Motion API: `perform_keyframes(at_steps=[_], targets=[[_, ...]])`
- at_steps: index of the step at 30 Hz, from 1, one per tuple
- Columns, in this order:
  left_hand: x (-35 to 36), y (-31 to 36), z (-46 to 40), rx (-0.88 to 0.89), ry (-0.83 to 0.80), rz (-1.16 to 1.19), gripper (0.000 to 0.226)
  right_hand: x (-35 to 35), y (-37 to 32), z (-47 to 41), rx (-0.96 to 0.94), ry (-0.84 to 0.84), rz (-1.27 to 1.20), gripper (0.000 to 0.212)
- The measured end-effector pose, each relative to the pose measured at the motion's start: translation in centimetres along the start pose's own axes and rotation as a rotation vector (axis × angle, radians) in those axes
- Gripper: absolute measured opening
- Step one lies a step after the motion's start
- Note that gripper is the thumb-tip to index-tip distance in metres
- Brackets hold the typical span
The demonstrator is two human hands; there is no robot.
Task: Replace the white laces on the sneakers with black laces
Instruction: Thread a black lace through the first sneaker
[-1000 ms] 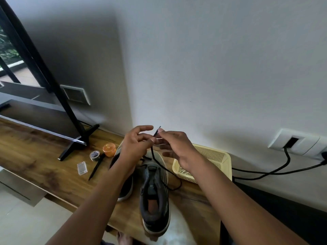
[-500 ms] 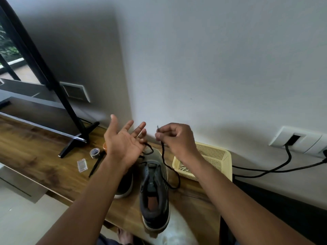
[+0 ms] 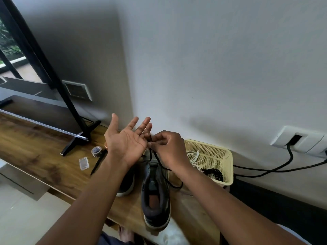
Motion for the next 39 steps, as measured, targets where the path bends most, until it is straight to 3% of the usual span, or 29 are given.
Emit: perform_keyframes(at_steps=[4,8,11,28,39], targets=[[0.2,-0.1,-0.1,0.053,-0.023,-0.088,0.062,-0.3,-0.1,-0.4,0.1,-0.021,-0.159,0.013],[0.0,-0.5,-0.2,0.198,0.102,-0.684,0.029,-1.4,-0.6,-0.5,0.161,-0.033,-0.298,0.01],[-0.5,-0.9,0.0,0.264,0.106,-0.899,0.015,-2.0,-0.9,-0.6,0.18,-0.026,-0.367,0.007],[-1.1,-1.5,-0.3,0.259,0.016,-0.946,0.006,-1.8,0.0,-0.9,0.015,0.032,0.009,0.002],[-1.1,-1.1,-0.1,0.254,-0.035,-0.897,0.016,-1.7,-0.4,-1.1,-0.006,0.058,0.027,0.004]])
Point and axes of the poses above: each hand's wrist, its own z-axis away from the middle knuckle, its own x-axis out of the palm, y = z × x, the point moved 1 cm from there along -z, towards the middle knuckle, and after that the axes turned 4 degrees about x, right-handed, at the moved point
